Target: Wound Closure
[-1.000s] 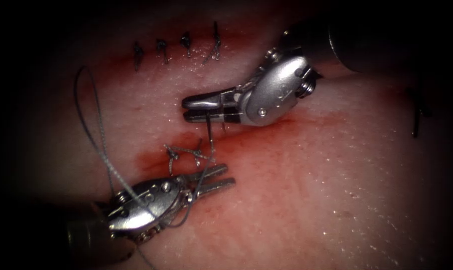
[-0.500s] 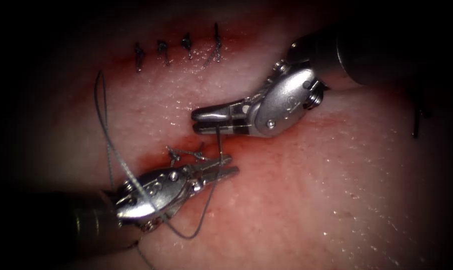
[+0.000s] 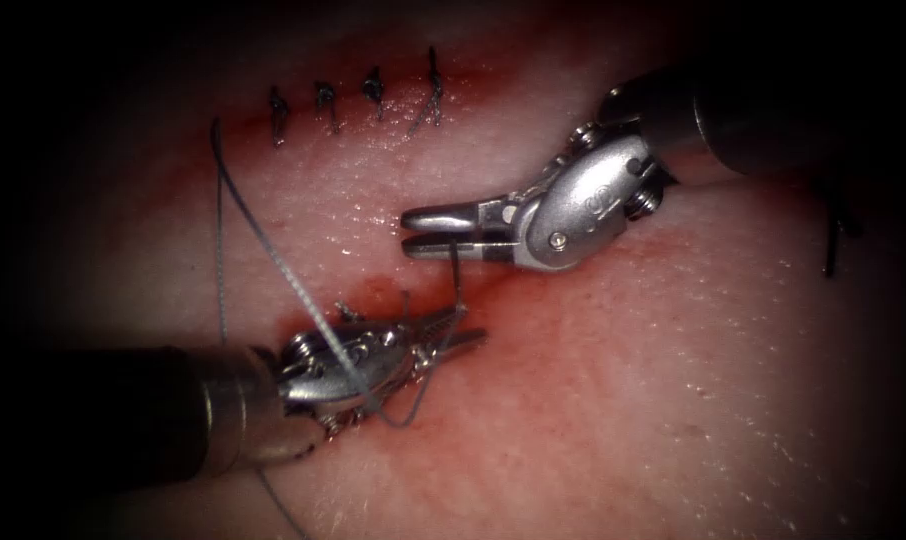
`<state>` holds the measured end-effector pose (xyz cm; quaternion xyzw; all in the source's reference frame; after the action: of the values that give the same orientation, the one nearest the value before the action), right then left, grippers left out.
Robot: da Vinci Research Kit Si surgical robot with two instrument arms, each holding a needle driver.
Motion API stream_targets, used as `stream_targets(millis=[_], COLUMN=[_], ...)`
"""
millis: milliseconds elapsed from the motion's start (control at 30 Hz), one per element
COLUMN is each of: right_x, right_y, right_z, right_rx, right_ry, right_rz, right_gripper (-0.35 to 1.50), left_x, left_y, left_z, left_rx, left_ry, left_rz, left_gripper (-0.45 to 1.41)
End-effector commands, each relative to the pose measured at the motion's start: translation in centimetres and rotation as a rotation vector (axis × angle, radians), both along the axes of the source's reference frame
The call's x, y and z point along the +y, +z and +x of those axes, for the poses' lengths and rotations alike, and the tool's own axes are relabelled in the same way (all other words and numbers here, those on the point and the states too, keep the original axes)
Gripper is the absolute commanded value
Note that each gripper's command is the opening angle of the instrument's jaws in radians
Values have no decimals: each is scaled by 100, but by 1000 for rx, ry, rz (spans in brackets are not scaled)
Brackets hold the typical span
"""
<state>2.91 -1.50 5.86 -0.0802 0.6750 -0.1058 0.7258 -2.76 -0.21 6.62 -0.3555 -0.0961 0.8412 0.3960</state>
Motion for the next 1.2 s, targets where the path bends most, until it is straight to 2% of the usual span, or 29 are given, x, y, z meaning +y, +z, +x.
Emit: stream_targets(millis=[33, 133, 333, 500, 667, 733, 933, 1200], right_x=[1, 4, 7, 12, 20, 21, 19, 14], right_y=[5, 7, 9, 10, 14, 16, 22, 27], right_z=[7, 8, 7, 7, 7, 7, 10, 19], right_rx=[-1, -8, -14, -28, -63, -73, -121, -146], right_ry=[3, 14, 22, 47, 67, 66, 29, -31], right_rz=[16, 39, 67, 180, 356, 373, 438, 639], right_gripper=[-35, -35, -35, -35, -35, -35, -35, -35], left_x=[-10, -26, -44, -56, -70, -72, -76, -80], left_y=[9, 13, -1, -8, -15, -15, -17, -13], left_z=[-4, 0, -2, -11, -12, -12, -4, 4], left_rx=[23, 62, 48, 48, 43, 44, 54, 73], left_ry=[14, 79, 103, 141, 170, 173, 193, 218], left_rz=[8, 54, 82, 83, 87, 89, 98, 106], left_gripper=[20, 20, 17, 17, 17, 15, 12, 10])
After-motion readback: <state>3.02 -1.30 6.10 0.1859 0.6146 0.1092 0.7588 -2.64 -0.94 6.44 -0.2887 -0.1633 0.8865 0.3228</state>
